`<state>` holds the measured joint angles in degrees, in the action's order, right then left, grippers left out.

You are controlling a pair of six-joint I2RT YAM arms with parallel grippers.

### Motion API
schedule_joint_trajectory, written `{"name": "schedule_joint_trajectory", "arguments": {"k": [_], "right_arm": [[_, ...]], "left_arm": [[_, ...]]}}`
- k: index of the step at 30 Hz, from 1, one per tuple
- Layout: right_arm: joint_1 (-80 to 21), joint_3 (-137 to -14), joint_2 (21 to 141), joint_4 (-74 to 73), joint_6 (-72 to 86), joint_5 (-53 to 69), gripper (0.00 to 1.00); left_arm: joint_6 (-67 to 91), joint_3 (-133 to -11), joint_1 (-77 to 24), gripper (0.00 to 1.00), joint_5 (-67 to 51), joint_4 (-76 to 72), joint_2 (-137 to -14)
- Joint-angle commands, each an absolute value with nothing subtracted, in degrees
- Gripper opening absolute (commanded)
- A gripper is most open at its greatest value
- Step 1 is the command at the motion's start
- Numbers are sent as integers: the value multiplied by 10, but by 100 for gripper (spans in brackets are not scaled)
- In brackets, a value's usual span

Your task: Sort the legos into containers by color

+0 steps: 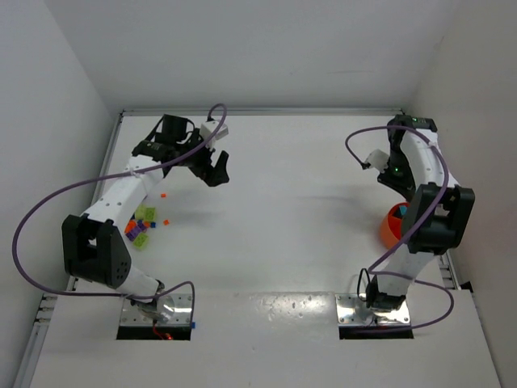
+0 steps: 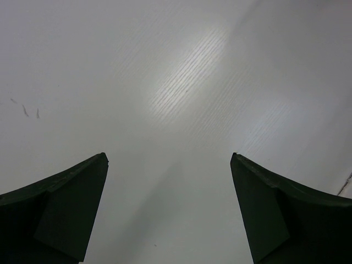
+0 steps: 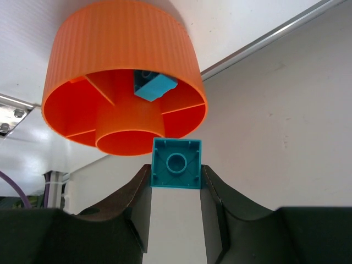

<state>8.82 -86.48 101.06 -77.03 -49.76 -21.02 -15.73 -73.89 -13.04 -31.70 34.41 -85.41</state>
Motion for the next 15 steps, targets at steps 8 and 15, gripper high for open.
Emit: {"name": "schedule_joint_trajectory", "arguments": {"k": [8,15], "right_arm": [[95,-903,1048,-809,-475,-200,3],[95,-903,1058,-809,-456,-200,3]], "left_arm": [[-150,-767,-123,100,-337,351,-854],[-150,-767,-123,100,-337,351,-860]]}}
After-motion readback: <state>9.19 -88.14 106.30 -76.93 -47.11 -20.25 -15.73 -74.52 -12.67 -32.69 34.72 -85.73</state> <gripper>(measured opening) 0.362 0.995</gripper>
